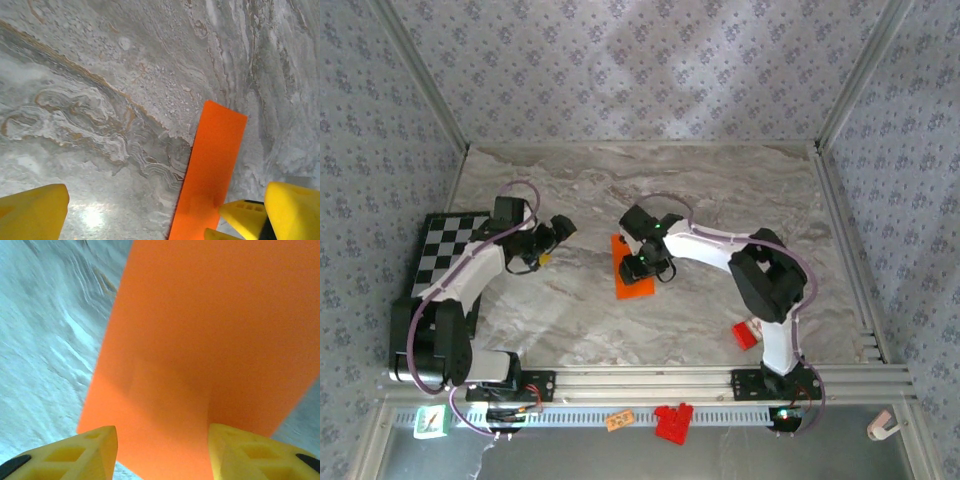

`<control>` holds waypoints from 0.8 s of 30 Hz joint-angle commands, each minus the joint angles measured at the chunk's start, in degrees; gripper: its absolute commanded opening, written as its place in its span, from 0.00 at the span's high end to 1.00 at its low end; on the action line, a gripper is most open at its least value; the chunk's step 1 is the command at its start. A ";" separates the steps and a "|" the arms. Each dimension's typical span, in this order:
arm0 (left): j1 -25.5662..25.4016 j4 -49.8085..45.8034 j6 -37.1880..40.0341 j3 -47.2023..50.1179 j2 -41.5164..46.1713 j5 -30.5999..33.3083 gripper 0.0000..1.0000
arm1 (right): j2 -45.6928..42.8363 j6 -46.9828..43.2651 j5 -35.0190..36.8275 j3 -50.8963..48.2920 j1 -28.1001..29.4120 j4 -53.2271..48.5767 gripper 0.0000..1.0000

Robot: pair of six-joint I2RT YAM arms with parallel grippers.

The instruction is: Fold a paper plane with a square sheet of paper (pick it up from the middle)

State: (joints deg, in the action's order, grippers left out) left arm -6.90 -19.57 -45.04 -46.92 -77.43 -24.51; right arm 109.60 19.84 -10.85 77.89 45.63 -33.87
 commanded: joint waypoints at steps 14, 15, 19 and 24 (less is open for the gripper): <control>-9.52 15.72 -11.56 9.61 0.24 -8.32 0.00 | -6.57 22.19 0.50 -12.64 -2.37 13.84 0.53; -10.29 16.09 -11.97 9.68 -0.11 -8.57 0.01 | -6.19 22.35 0.04 -13.04 -2.75 13.89 0.53; -13.26 16.24 -12.27 9.28 -1.26 -8.71 0.02 | -3.81 22.23 -2.02 -13.40 -3.68 14.01 0.53; -15.47 16.47 -12.78 9.34 -3.04 -8.70 0.09 | -1.56 22.45 -3.08 -14.33 -4.54 13.93 0.53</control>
State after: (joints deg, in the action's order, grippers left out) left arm -21.80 -4.36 -56.77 -37.17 -79.48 -32.14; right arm 106.41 41.25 -12.75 64.62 41.45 -19.38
